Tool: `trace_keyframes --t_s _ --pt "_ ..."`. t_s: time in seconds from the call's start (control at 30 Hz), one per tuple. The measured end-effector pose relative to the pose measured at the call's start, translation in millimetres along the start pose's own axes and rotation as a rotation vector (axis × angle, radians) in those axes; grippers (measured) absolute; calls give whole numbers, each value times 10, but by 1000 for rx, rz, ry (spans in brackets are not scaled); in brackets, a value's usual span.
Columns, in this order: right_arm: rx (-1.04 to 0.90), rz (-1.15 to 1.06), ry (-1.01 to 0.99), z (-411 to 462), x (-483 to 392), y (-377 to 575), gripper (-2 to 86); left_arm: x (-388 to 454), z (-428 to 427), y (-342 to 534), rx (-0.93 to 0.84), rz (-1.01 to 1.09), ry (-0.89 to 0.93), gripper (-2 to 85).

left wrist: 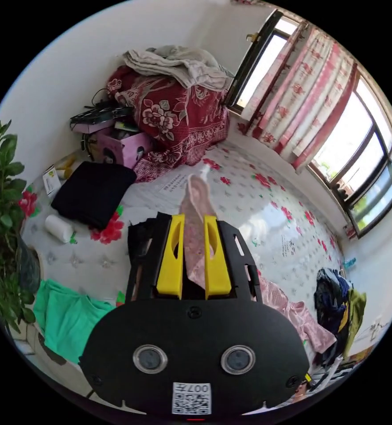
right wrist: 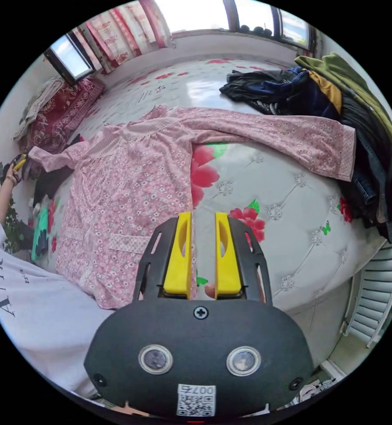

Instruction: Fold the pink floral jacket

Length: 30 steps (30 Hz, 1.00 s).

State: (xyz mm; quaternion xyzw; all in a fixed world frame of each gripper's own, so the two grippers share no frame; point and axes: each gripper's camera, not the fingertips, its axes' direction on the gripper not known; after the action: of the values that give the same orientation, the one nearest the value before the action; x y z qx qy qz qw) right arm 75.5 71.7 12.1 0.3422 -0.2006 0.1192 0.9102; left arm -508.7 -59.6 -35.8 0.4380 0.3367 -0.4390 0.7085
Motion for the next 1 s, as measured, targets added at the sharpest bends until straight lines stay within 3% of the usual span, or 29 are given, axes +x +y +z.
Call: trace_keyframes --t_s 0.13,0.2,0.3,0.4,0.53,0.6,0.73,1.0 --pt "-67 27 -75 -31 74 371 78 -54 -10 1078 -143 198 121 78" --pt "-109 22 -100 -25 93 518 83 -23 98 2097 -344 333 196 82" --pt "-171 -15 -88 -1 59 704 90 38 128 3261 -588 428 239 100" --pt "-231 -46 -60 88 15 822 94 141 -42 3949 -675 504 211 121" --pt "-261 -83 -9 213 -97 897 65 318 -81 4421 -743 594 100 114" --pt "-332 -109 25 286 -159 892 39 524 -156 4542 -669 759 -51 33" --pt "-358 -239 50 249 -361 974 5 516 -160 4428 -726 759 -20 -5" --pt "-400 -214 49 294 -267 1201 -1 -153 -331 4188 -803 701 72 -4"
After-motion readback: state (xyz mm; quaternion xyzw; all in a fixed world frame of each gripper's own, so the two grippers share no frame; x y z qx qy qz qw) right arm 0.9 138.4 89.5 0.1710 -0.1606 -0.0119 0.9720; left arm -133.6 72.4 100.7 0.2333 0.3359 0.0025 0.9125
